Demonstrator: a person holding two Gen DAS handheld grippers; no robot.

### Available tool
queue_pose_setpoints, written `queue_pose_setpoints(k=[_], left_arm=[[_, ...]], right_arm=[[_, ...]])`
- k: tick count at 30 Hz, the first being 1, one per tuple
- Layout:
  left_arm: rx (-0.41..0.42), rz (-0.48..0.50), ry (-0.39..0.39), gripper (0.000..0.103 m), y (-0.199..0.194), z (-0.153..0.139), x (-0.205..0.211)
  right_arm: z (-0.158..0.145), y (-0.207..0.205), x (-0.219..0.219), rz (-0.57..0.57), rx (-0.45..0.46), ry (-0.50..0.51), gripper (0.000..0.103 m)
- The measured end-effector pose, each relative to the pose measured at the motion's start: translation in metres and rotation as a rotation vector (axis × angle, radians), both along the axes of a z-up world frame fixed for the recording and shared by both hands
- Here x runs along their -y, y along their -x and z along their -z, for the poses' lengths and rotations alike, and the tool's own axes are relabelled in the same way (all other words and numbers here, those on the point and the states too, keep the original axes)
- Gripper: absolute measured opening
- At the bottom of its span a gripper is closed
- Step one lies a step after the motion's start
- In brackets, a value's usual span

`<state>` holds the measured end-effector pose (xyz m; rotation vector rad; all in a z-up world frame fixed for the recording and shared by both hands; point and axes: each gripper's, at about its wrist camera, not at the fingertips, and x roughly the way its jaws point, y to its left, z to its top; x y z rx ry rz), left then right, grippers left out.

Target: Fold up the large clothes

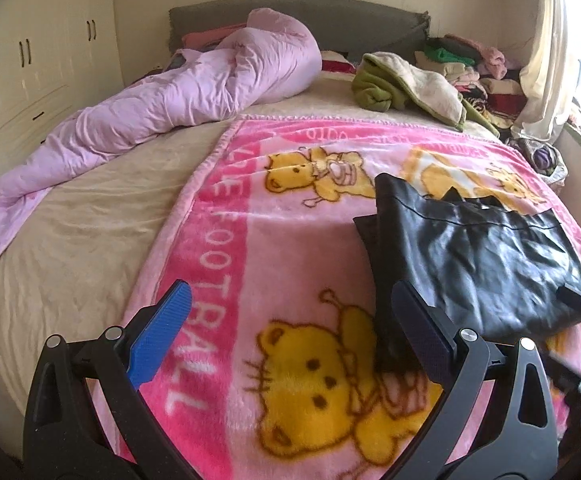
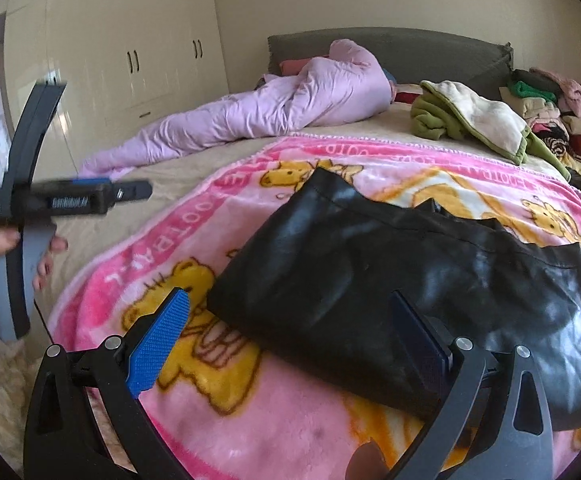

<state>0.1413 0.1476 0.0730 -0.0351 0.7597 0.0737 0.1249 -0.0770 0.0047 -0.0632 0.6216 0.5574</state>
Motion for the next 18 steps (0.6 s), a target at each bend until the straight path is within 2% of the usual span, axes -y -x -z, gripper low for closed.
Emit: queue_pose_setpoints(k=[12, 16, 18], left_arm=[[-0.068, 0.047, 0.011, 0.094, -0.065, 0.02, 0.027], [-0.114, 0.064, 0.039, 0.094, -0.092, 0.035, 0.036], [-0.136, 0.07, 0.057, 0.094, -0.104, 0.043, 0.04]], right_arm=[[0.061, -0.009, -0.033, -0.019, 0.018, 0.232, 0.099], [0.078, -0.011, -0.044, -0.032, 0.021, 0.296, 0.099], [0.086, -0.009, -0.051, -0.033, 0.055, 0.356, 0.099]])
